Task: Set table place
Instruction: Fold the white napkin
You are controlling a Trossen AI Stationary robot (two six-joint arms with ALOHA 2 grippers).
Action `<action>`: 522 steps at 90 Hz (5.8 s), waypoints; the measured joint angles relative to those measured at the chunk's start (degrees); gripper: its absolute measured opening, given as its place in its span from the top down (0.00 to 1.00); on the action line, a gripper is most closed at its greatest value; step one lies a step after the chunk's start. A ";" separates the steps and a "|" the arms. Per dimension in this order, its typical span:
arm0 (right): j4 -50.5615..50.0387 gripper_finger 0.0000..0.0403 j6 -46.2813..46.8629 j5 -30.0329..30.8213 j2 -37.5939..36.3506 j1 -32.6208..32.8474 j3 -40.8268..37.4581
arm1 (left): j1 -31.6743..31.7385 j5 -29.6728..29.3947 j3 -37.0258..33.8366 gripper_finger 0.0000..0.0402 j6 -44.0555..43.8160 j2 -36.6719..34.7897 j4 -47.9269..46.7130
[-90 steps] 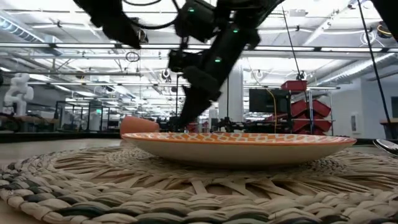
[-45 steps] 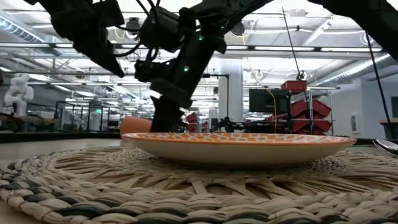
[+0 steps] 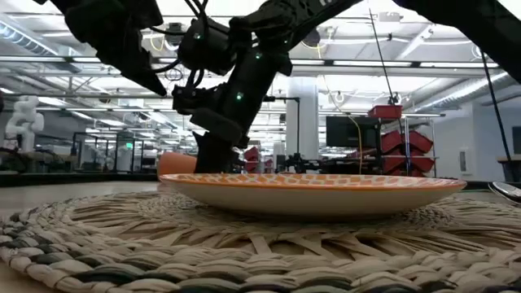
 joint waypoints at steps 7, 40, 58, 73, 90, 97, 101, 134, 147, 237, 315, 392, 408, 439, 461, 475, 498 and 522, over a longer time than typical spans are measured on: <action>-0.18 0.64 0.25 0.43 0.57 -0.09 0.13 | -0.02 0.00 0.00 0.45 0.00 0.00 0.31; 0.05 0.98 -1.01 2.34 0.92 -0.01 -0.05 | 0.00 -0.05 0.01 0.45 0.00 0.00 0.87; 0.33 1.00 -0.81 7.84 0.45 0.67 -0.18 | 0.00 -0.05 0.01 0.45 -0.09 0.00 0.82; 0.27 1.00 -1.19 11.33 -0.59 1.09 -0.47 | 0.00 -0.05 0.02 0.45 -0.11 0.00 0.76; 0.43 1.00 -1.37 14.24 -2.27 1.71 -0.49 | 0.00 -0.03 0.02 0.45 -0.11 0.00 0.80; 0.62 1.00 -1.37 15.48 -2.84 2.12 -0.49 | 0.00 -0.03 0.02 0.45 -0.11 0.00 0.79; 0.52 1.00 -1.37 16.36 -3.20 2.30 -0.49 | 0.00 -0.03 0.02 0.45 -0.11 0.00 0.80; -6.53 1.00 9.23 29.13 -7.28 3.34 -0.29 | 0.02 -0.38 0.02 0.45 -0.20 0.00 0.82; -12.24 1.00 16.73 31.77 -7.56 3.34 -0.26 | 0.02 -0.38 0.02 0.45 -0.21 0.02 0.73; 5.57 1.00 33.21 41.28 -24.79 10.29 -26.02 | 4.00 -5.06 -3.93 0.45 19.52 10.26 10.77; 6.38 1.00 32.75 38.81 -24.72 11.29 -26.02 | 14.37 -2.93 -3.10 0.45 31.88 37.33 37.10; 8.94 1.00 31.42 38.30 -24.70 11.29 -26.02 | 17.36 0.45 -1.81 0.46 27.79 43.65 41.40; 8.89 1.00 31.21 37.89 -24.68 11.29 -26.00 | 17.29 -2.64 -1.77 0.57 28.58 44.09 44.39; 4.95 1.00 30.15 33.80 -24.68 12.42 -26.00 | 17.24 -6.14 -1.64 0.99 31.52 43.48 37.59; -1.20 1.00 31.07 32.28 -24.63 14.72 -26.00 | 13.50 -9.09 -0.64 1.00 31.67 38.43 30.96; -1.49 1.00 31.25 30.76 -24.63 15.80 -25.98 | 10.19 -12.45 3.20 1.00 32.42 35.70 25.55; -1.10 1.00 33.98 31.23 -24.63 16.05 -25.98 | 10.48 -12.95 10.59 1.00 36.20 36.37 25.83; -3.98 1.00 38.08 32.91 -24.63 14.87 -25.95 | 15.36 -9.57 14.15 1.00 37.99 39.20 25.45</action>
